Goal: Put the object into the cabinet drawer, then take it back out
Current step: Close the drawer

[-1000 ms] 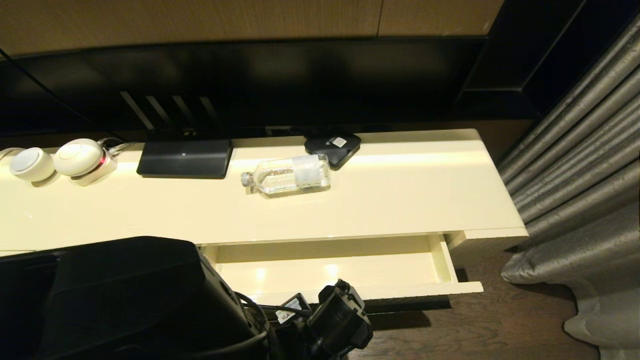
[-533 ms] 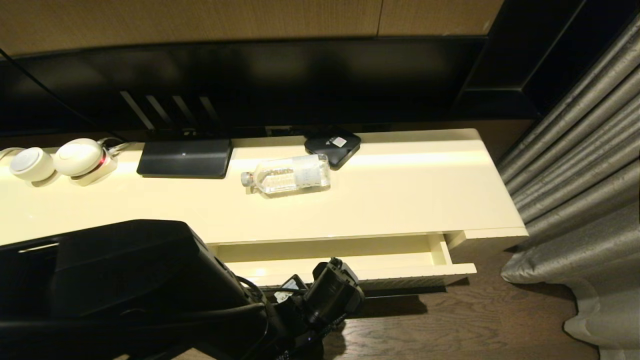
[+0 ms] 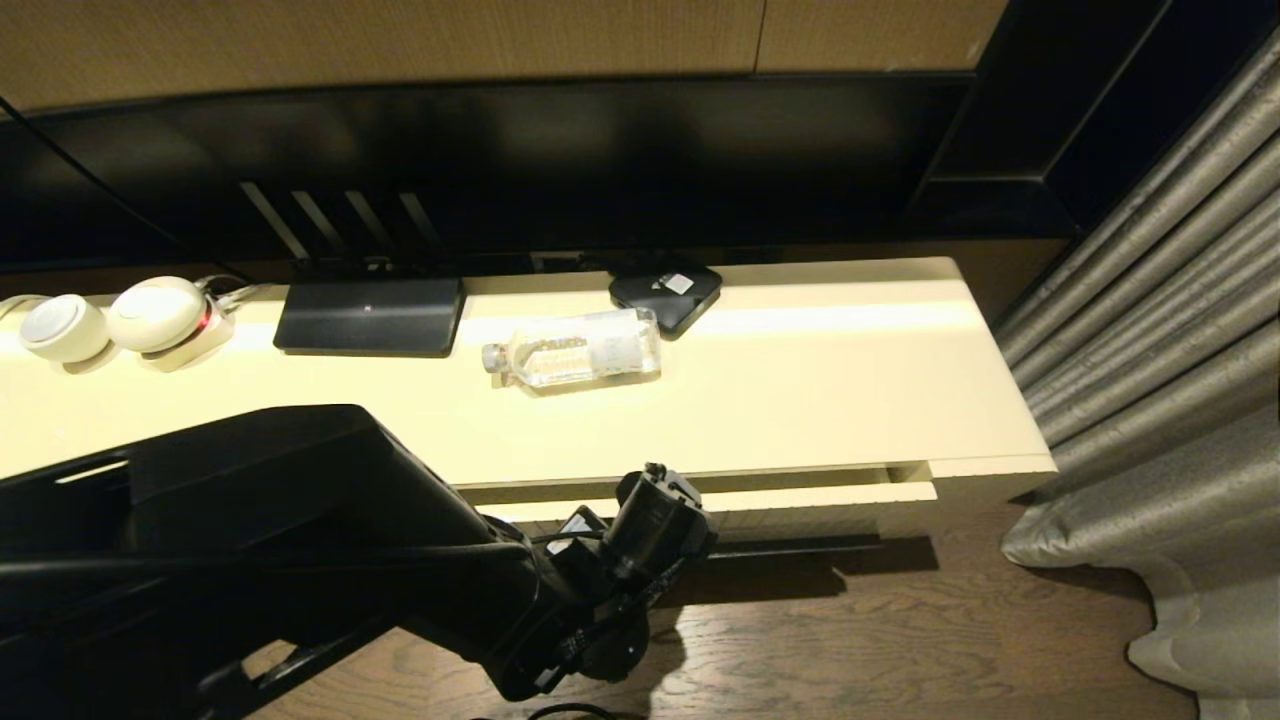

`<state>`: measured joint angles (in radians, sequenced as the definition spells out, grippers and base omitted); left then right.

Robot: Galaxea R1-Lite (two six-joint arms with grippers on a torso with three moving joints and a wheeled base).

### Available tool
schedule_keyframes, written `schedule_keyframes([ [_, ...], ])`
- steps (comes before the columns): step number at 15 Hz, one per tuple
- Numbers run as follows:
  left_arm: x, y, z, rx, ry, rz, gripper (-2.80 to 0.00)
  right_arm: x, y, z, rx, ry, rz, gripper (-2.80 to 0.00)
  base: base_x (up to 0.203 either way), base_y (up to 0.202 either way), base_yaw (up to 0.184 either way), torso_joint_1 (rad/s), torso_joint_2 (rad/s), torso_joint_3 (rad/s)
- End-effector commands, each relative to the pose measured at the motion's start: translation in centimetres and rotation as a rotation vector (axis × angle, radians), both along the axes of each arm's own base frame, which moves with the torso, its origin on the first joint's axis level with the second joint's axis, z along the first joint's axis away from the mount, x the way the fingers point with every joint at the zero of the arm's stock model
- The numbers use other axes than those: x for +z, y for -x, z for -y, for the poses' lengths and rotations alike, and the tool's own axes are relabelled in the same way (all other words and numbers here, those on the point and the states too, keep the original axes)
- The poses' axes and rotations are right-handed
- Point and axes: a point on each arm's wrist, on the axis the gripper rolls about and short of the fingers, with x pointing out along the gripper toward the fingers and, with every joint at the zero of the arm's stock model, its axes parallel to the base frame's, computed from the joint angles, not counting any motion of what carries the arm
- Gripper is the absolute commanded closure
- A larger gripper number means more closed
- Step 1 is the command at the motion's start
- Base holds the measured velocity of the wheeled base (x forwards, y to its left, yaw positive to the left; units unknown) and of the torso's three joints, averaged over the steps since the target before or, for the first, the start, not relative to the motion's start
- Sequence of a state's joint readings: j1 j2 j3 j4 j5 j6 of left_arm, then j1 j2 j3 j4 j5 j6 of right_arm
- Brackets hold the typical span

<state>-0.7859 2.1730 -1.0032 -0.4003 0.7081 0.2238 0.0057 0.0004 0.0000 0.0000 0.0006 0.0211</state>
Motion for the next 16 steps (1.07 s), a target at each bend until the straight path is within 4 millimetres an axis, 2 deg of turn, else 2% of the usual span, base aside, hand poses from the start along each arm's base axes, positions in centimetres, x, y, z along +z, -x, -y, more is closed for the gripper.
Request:
schedule_keyframes([
  [1,0.4,-1.0,0.0,0.023,0.025,0.025,0.0,0.0,0.0,0.0,0.001,0.0,-0.002,0.0,0.0,0.0,0.0,0.0,0.0,0.0],
  [4,1.4,-2.0,0.1,0.039,0.055,0.055,0.0,0.0,0.0,0.0,0.001,0.0,-0.001,0.0,0.0,0.0,0.0,0.0,0.0,0.0],
  [8,1.4,-1.9,0.0,0.039,0.048,0.048,0.0,0.0,0.0,0.0,0.0,0.0,-0.001,0.0,0.0,0.0,0.0,0.0,0.0,0.0],
  [11,2.5,-0.4,-0.9,0.0,0.038,0.007,0.0,0.0,0.0,0.0,0.001,0.0,-0.003,0.0,0.0,0.0,0.0,0.0,0.0,0.0],
  [13,4.0,1.2,-1.7,-0.035,0.028,-0.033,0.0,0.0,0.0,0.0,0.0,0.0,-0.003,0.0,0.0,0.0,0.0,0.0,0.0,0.0],
  [16,7.5,4.4,-4.0,-0.104,0.038,-0.113,0.0,0.0,0.0,0.0,0.0,0.0,-0.003,0.0,0.0,0.0,0.0,0.0,0.0,0.0],
])
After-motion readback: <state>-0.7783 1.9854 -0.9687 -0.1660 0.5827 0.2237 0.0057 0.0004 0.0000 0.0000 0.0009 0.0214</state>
